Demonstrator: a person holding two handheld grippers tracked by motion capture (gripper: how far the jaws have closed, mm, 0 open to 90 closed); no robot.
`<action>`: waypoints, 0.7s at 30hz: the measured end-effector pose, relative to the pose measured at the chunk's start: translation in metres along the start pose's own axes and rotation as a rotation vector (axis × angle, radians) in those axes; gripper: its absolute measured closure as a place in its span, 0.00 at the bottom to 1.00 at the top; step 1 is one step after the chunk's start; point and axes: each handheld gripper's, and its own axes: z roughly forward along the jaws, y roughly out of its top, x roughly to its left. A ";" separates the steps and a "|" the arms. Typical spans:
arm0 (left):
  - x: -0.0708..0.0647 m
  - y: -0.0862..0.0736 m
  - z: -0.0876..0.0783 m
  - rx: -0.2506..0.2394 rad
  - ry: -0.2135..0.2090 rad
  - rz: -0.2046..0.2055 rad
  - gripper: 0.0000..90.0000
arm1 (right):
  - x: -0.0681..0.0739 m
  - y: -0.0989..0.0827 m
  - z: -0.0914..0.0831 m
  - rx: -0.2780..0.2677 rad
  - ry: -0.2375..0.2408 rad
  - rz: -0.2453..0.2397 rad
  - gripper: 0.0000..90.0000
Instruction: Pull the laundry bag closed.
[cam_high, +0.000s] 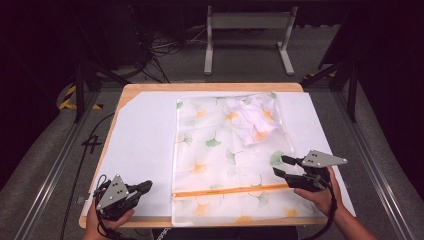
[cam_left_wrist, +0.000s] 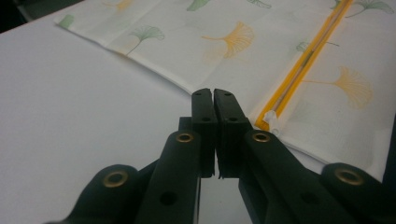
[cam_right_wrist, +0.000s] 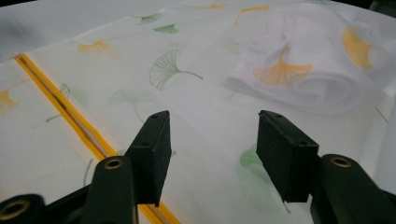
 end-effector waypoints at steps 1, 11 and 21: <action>-0.001 0.000 0.000 0.001 -0.003 0.001 0.99 | 0.000 0.000 0.000 0.000 0.000 0.000 0.52; -0.016 0.004 0.012 0.058 -0.084 0.053 1.00 | 0.034 0.024 0.037 0.009 0.090 -0.099 0.75; -0.040 0.004 0.029 0.129 -0.185 0.091 1.00 | 0.073 0.047 0.079 0.041 0.260 -0.204 0.97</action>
